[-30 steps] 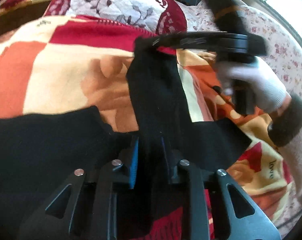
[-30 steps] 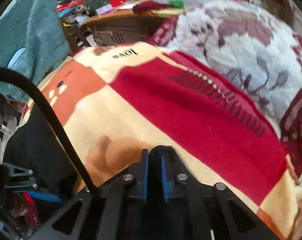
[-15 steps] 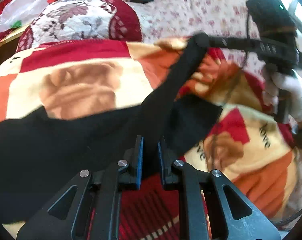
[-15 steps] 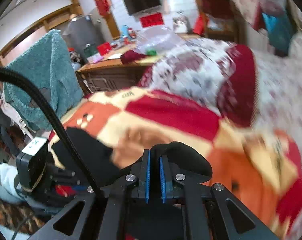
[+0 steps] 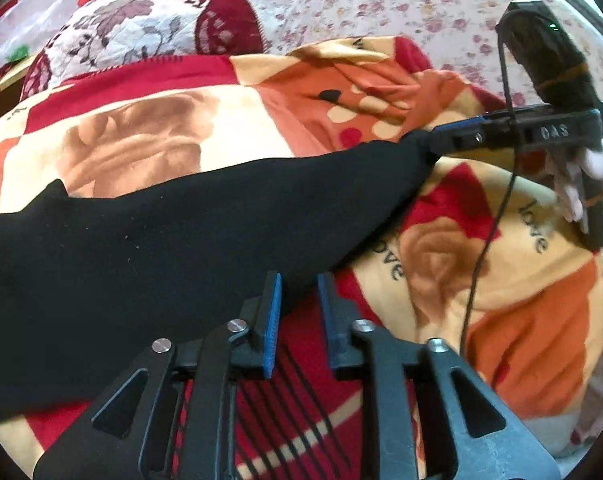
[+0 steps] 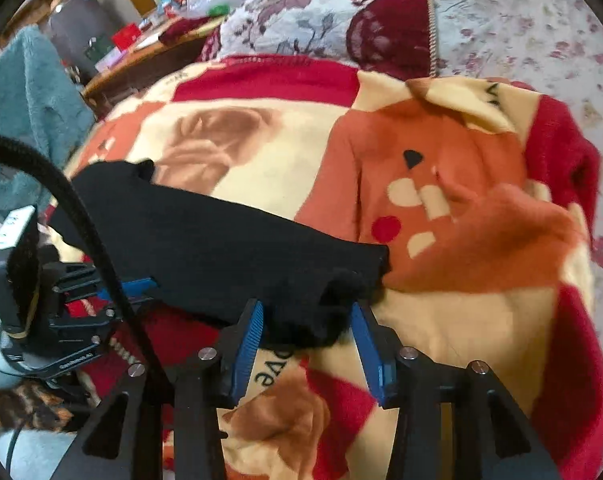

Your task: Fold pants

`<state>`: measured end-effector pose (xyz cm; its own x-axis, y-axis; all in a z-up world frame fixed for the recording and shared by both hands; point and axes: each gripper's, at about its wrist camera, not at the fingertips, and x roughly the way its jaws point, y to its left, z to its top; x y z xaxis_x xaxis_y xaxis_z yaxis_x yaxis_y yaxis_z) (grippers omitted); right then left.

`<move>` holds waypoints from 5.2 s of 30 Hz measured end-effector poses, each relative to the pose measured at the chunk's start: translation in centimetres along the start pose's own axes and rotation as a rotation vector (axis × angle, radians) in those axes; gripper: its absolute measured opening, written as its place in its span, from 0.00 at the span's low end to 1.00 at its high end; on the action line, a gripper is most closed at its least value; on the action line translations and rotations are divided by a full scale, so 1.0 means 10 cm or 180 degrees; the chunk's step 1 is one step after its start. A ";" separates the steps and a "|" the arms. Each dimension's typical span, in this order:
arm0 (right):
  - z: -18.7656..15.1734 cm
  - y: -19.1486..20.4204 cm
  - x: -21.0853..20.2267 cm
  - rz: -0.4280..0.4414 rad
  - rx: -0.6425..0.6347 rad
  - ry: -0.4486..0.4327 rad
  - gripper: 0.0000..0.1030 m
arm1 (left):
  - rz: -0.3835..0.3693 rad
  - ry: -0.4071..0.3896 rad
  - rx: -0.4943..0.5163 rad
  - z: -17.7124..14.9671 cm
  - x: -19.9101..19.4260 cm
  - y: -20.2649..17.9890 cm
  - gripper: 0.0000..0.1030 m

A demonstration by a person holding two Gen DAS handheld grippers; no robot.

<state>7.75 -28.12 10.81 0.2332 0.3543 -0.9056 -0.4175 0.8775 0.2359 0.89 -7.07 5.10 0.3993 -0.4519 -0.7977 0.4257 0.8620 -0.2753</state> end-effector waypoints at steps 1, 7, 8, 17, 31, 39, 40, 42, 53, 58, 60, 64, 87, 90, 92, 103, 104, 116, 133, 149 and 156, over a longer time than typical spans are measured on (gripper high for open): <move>-0.01 -0.01 -0.06 0.0006 0.0031 -0.0028 0.43 | -0.0045 -0.0013 0.0022 -0.02 -0.06 0.00 0.29; 0.09 -0.07 -0.33 0.0176 0.0183 -0.0252 0.44 | -0.0032 -0.0117 0.0076 -0.03 -0.36 0.10 0.40; 0.14 -0.07 -0.28 0.0164 0.0200 -0.0226 0.45 | -0.0003 -0.0147 0.0064 0.00 -0.41 0.14 0.40; 0.48 0.15 0.41 0.0218 -0.0254 0.0001 0.45 | 0.0310 -0.0040 0.0069 0.20 -0.37 0.73 0.54; 0.63 0.89 1.07 0.0649 -0.1550 0.0278 0.43 | 0.0153 0.0230 0.0747 0.49 -0.07 0.90 0.54; 0.67 0.86 1.18 0.0540 -0.1658 0.0358 0.39 | 0.0042 0.0398 0.0989 0.64 0.13 0.89 0.54; 0.67 0.85 1.21 0.0544 -0.1659 0.0389 0.40 | 0.0018 0.0435 0.1019 0.64 0.16 0.87 0.54; 0.66 0.84 1.25 0.0560 -0.1679 0.0434 0.39 | -0.0012 0.0561 0.1087 0.64 0.25 0.83 0.54; 0.80 0.88 1.40 0.0621 -0.1753 0.0552 0.36 | -0.0126 0.0666 0.0977 0.65 0.37 0.92 0.43; 0.78 0.94 1.43 0.0600 -0.1732 0.0470 0.18 | -0.0126 0.0521 0.0889 0.63 0.34 0.95 0.16; 0.73 1.03 1.39 0.0486 -0.1831 0.0430 0.11 | -0.0069 0.0469 0.0899 0.62 0.32 0.92 0.11; 0.73 1.15 1.24 0.0270 -0.1997 0.0273 0.08 | 0.0061 0.0358 0.0971 0.63 0.25 0.84 0.08; 0.39 0.26 0.28 -0.0137 -0.0639 -0.0391 0.26 | 0.0372 0.0030 0.0532 0.47 -0.22 0.86 0.39; 0.25 0.19 0.23 0.0203 -0.0146 -0.0556 0.51 | 0.0500 -0.0055 0.0393 0.37 -0.34 0.88 0.39; 0.20 0.27 0.34 0.0451 0.0013 -0.0575 0.51 | 0.0567 -0.0077 0.0246 0.31 -0.38 0.95 0.39; 0.21 0.79 1.06 0.0472 0.0062 -0.0381 0.51 | 0.0787 -0.0188 -0.0394 0.24 -0.42 1.46 0.39; 0.20 0.76 1.09 0.0487 0.0124 -0.0371 0.51 | 0.0782 -0.0185 -0.0405 0.26 -0.40 1.48 0.39; 0.32 0.84 0.97 0.0636 0.0023 -0.0464 0.51 | 0.0916 -0.0186 -0.0699 0.22 -0.41 1.76 0.39; 1.33 1.89 1.76 0.1217 -0.0569 -0.0271 0.11 | 0.1182 -0.0442 -0.1088 -0.58 -1.15 1.88 0.39; 0.92 1.66 1.28 0.0898 -0.0469 -0.0581 0.16 | 0.1163 -0.0542 -0.1209 -0.51 -1.14 1.82 0.39; 0.68 1.55 1.49 0.0582 -0.0461 -0.0406 0.26 | 0.1083 -0.0493 -0.1125 -0.45 -1.09 1.60 0.39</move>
<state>10.68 -7.01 3.33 0.2472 0.5487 -0.7986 -0.5820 0.7431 0.3304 -0.32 12.67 7.03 0.5945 -0.1381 -0.7921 -0.0390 0.9790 -0.2000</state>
